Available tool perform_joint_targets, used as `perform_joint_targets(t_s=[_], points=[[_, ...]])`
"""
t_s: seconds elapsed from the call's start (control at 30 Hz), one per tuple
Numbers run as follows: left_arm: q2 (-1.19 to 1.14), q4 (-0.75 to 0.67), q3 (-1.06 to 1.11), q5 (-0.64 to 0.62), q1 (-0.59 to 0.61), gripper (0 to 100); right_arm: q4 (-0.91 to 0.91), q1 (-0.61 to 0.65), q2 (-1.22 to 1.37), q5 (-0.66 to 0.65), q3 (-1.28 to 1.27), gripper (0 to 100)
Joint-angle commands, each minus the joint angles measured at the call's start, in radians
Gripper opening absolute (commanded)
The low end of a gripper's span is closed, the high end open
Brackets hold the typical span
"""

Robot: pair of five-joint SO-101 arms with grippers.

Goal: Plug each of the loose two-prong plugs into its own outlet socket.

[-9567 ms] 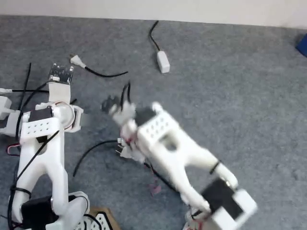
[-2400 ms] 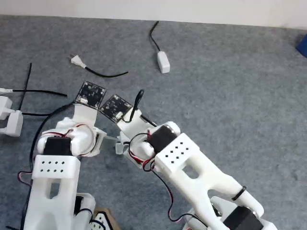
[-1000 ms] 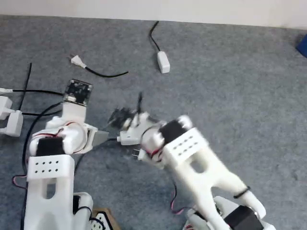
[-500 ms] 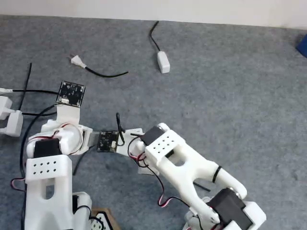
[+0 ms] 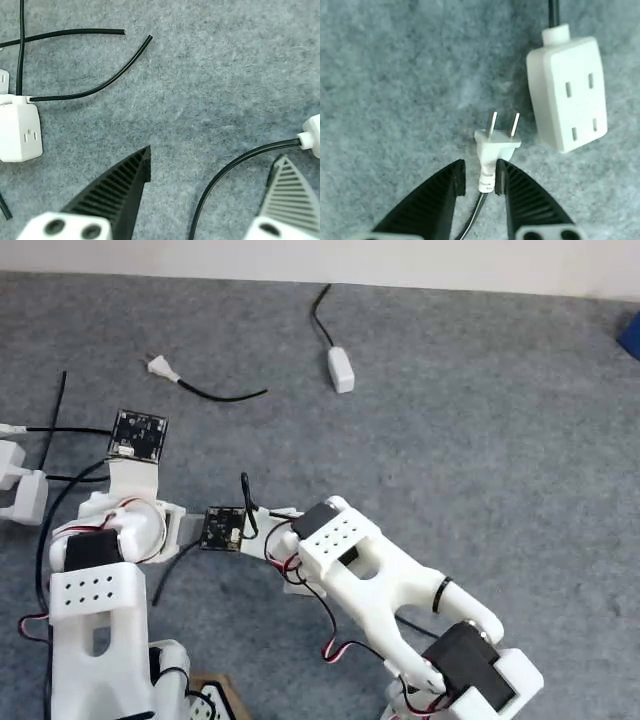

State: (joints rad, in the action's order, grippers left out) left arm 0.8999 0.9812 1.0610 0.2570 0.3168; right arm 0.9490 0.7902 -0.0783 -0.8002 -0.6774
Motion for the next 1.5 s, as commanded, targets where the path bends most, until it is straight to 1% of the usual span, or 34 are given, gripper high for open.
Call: perform_joint_targets(t_s=[0.0, 0.2, 0.43, 0.5, 0.53, 0.57, 0.63, 0.8, 0.9, 1.0, 1.13, 1.27, 1.4, 1.47], points=[[0.001, -0.018, -0.01, -0.003, 0.01, 36, -0.038, -0.047, 0.035, -0.005, 0.005, 11.6], [0.001, -0.018, -0.01, -0.003, 0.01, 36, -0.03, -0.107, 0.033, -0.006, 0.005, 11.6], [0.001, -0.018, -0.01, -0.003, 0.008, 36, -0.002, -0.073, 0.035, -0.005, -0.001, 11.1], [0.001, -0.018, -0.01, -0.003, 0.008, 36, -0.004, -0.062, 0.041, -0.003, -0.002, 8.4], [0.001, -0.018, -0.01, -0.003, 0.008, 36, -0.004, -0.056, 0.042, -0.003, -0.004, 4.3], [0.001, -0.018, -0.01, -0.003, 0.008, 36, -0.004, -0.05, 0.044, 0.008, -0.005, 0.2], [0.001, -0.018, -0.01, -0.003, 0.007, 36, -0.004, -0.048, 0.042, 0.061, -0.002, 2.2], [0.001, -0.017, -0.01, -0.003, 0.005, 36, -0.004, -0.047, 0.042, 0.133, 0.002, 0.5], [0.001, -0.017, -0.01, -0.003, 0.005, 36, 0.002, -0.051, 0.022, 0.236, 0.004, 0.5], [0.008, -0.018, -0.019, -0.008, 0.004, 36, 0.033, -0.053, -0.068, 0.307, 0.005, 0.5], [0.004, -0.012, -0.079, -0.008, 0.004, 36, 0.203, -0.062, -0.265, 0.382, 0.058, 0.5], [0.01, -0.012, -0.134, -0.008, -0.021, 36, 0.354, -0.119, -0.45, 0.428, 0.153, 0.5], [0.01, -0.006, -0.214, -0.006, -0.091, 36, 0.406, -0.122, -0.558, 0.473, 0.2, 0.5], [0.01, 0.043, -0.266, -0.008, -0.116, 36, 0.4, -0.116, -0.575, 0.497, 0.185, 0.5]])
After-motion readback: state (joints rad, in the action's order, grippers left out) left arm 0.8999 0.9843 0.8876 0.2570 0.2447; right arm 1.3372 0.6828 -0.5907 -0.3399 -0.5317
